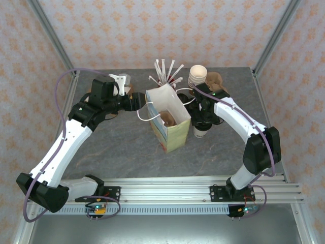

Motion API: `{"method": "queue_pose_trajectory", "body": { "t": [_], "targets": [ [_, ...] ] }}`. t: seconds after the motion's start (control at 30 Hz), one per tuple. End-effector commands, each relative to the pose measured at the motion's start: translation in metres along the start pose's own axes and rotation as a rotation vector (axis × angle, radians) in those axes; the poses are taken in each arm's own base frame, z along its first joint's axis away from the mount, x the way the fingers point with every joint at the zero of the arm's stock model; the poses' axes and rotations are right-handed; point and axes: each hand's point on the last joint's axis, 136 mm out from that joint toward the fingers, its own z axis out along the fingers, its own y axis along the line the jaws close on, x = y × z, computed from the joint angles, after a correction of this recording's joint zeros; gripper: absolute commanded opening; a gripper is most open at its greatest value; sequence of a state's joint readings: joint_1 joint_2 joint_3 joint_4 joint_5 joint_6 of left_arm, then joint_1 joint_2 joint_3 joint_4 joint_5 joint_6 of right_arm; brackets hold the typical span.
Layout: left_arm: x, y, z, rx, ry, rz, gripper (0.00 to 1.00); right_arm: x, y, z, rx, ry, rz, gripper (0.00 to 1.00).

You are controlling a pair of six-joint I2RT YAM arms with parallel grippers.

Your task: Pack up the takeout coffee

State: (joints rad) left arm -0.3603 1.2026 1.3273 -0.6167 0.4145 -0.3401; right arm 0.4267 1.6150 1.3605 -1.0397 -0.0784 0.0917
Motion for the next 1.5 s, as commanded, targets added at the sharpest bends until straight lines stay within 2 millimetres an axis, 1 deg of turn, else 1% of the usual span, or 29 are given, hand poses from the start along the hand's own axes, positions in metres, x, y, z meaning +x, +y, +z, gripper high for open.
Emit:
{"method": "queue_pose_trajectory", "body": {
  "t": [0.0,0.27,0.57,1.1,1.47],
  "targets": [
    [-0.0006,-0.0048,-0.0044,0.010,-0.004,0.014,0.74,0.0099,-0.0020,0.0132,0.026,0.057,-0.016,0.76],
    [0.0002,-0.0046,-0.0049,0.010,-0.003,0.014,0.74,0.0088,-0.0006,0.0124,0.015,0.053,-0.009,0.76],
    [0.0004,-0.0044,-0.0060,0.009,-0.006,0.014,0.74,0.0089,-0.0018,0.0130,0.023,0.056,-0.012,0.73],
    [0.0012,-0.0042,-0.0067,0.008,-0.006,0.014,0.74,0.0104,-0.0017,0.0183,0.015,0.066,-0.004,0.75],
    [0.0011,-0.0042,-0.0071,0.009,-0.008,0.015,0.74,0.0117,-0.0018,0.0213,0.001,0.074,0.006,0.73]
  ]
}}
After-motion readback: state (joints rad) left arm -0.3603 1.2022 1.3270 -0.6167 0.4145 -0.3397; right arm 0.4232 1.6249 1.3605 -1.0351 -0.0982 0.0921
